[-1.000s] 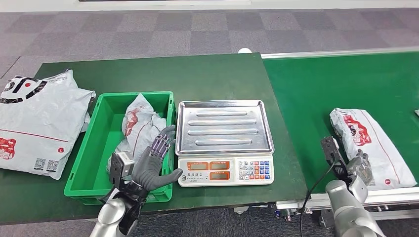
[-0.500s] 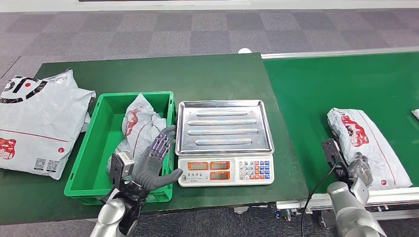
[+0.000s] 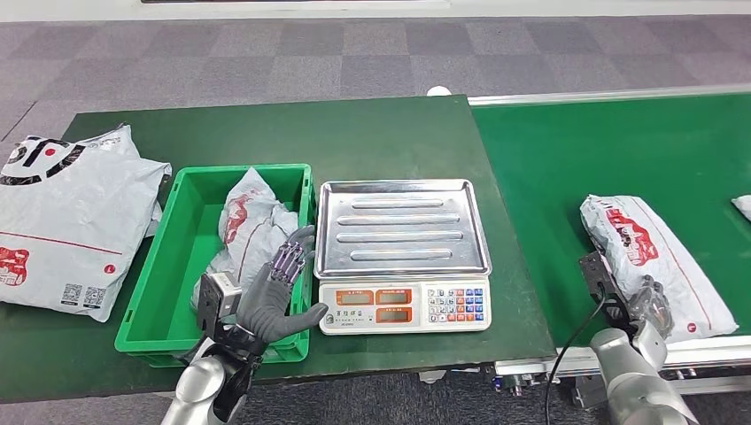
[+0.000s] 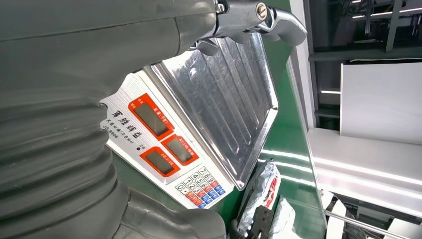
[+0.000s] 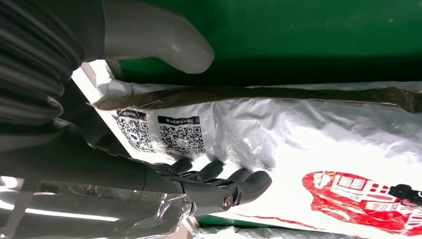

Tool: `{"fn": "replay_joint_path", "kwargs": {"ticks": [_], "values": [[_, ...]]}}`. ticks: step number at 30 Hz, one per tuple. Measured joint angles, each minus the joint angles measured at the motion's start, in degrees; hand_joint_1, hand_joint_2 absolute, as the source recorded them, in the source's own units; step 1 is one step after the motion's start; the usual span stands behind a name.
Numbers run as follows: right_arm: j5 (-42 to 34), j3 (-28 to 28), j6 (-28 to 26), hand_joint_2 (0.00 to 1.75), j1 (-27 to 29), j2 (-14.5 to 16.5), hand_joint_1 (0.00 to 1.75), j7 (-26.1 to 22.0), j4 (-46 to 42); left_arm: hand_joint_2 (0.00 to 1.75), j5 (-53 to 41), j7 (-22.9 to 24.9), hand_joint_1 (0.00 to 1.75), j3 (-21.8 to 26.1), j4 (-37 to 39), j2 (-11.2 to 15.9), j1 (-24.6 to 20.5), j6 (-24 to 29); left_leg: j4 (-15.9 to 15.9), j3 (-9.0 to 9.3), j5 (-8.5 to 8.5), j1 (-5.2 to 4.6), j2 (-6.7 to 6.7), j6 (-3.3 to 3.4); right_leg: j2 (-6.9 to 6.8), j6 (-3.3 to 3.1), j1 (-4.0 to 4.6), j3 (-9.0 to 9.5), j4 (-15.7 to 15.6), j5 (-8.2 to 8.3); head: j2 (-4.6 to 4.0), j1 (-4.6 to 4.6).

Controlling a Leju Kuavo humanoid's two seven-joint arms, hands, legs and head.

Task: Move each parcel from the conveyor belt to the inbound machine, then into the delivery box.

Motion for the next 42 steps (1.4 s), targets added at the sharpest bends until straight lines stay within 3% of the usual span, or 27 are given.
{"fn": "replay_joint_path", "kwargs": {"ticks": [16, 28, 36, 42], "values": [[0.37, 0.0, -0.84, 1.75, -0.07, -0.15, 0.0, -0.26, 0.35, 1.75, 0.0, 0.01, 0.0, 0.0, 0.0, -0.02, 0.01, -0.01, 0.0, 0.0, 0.0, 0.0, 0.0, 0.0, 0.0, 0.0, 0.0, 0.0, 0.0, 0.0, -0.01, 0.0], [1.26, 0.0, -9.47, 1.75, -1.14, -0.08, 0.0, -6.6, 0.23, 1.75, 0.01, 0.07, 0.0, 0.0, 0.0, -0.22, 0.07, 0.17, 0.0, -0.01, 0.0, 0.0, -0.01, 0.0, -0.01, 0.0, 0.0, 0.01, 0.0, 0.0, 0.01, 0.0], [1.86, -0.62, -10.91, 1.75, -1.05, 1.17, 0.0, -11.97, -4.42, 1.75, 0.02, 0.07, 0.0, 0.0, 0.0, -0.4, 0.07, 0.35, 0.0, -0.01, 0.0, 0.0, 0.0, 0.0, 0.0, 0.0, 0.01, 0.0, 0.0, 0.0, 0.0, 0.0], [6.02, -4.87, -10.92, 1.75, -0.83, 3.4, 0.0, -14.98, -9.3, 1.75, 0.04, -0.01, 0.0, 0.0, 0.0, -0.45, 0.07, 0.39, 0.0, 0.0, 0.0, 0.01, -0.01, 0.0, -0.01, 0.0, 0.01, 0.0, 0.0, 0.0, 0.0, -0.01]]}}
